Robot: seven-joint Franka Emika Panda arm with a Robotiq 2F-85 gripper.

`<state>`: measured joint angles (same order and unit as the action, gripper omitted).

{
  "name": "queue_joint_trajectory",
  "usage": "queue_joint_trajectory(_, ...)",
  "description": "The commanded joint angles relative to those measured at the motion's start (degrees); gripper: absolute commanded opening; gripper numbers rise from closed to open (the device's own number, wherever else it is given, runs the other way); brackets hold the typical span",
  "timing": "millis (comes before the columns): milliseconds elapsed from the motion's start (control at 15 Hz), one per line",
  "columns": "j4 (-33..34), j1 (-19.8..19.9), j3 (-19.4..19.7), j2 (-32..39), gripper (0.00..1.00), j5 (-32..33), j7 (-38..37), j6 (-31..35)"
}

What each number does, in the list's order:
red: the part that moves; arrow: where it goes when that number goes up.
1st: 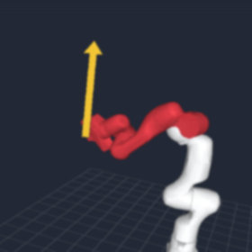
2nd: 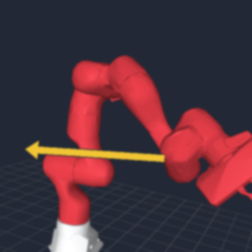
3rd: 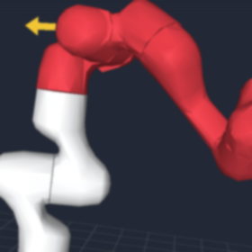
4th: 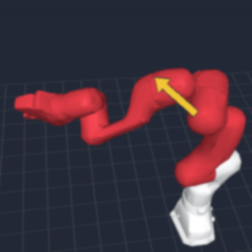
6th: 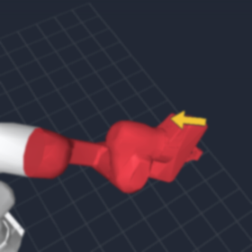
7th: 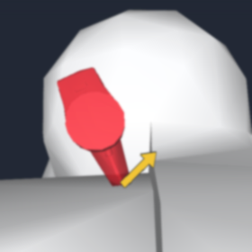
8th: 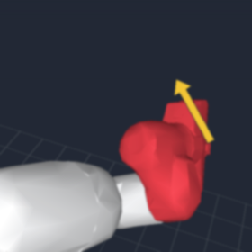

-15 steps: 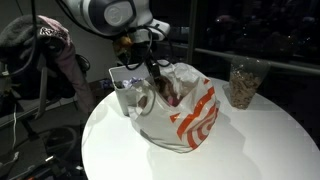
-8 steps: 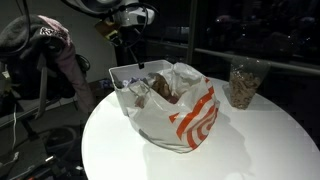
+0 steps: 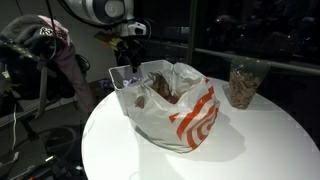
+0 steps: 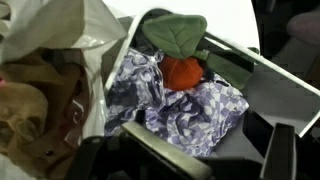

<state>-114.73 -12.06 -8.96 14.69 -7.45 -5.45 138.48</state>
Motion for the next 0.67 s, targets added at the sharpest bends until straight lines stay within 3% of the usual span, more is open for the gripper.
queue_joint_trajectory(0,7.55,-1.66,-0.7,6.65,1.0,4.26,0.2,2.11)
queue_joint_trajectory(600,21.34,-7.48,1.67,22.89,1.0,15.11,-0.39,2.82)
